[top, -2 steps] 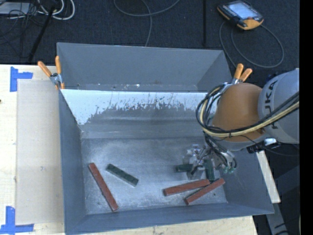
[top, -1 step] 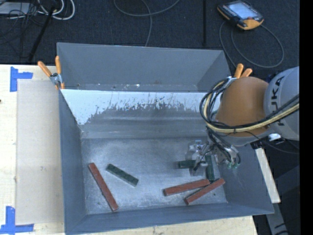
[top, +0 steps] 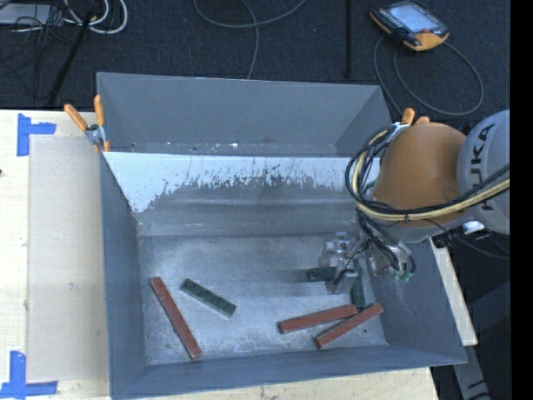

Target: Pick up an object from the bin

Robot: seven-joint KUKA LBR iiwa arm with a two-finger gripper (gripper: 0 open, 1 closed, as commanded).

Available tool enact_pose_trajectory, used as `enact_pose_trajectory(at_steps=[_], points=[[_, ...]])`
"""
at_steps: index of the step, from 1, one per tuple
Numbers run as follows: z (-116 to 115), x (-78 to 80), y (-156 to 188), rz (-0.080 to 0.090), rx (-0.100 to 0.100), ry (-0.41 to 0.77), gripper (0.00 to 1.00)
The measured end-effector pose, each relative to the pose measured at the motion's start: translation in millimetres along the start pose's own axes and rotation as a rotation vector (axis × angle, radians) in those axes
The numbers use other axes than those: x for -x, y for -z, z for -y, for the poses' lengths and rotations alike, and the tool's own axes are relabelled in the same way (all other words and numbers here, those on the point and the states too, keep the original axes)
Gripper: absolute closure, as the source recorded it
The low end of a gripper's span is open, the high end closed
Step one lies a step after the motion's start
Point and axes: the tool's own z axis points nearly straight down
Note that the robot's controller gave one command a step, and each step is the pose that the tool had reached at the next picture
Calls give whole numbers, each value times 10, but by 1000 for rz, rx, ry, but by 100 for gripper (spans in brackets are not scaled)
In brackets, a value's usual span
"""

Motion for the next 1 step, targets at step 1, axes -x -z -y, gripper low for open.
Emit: enact_pose_trajectory(at_steps=[1], points=[[0,7,66,4,0,0,100]])
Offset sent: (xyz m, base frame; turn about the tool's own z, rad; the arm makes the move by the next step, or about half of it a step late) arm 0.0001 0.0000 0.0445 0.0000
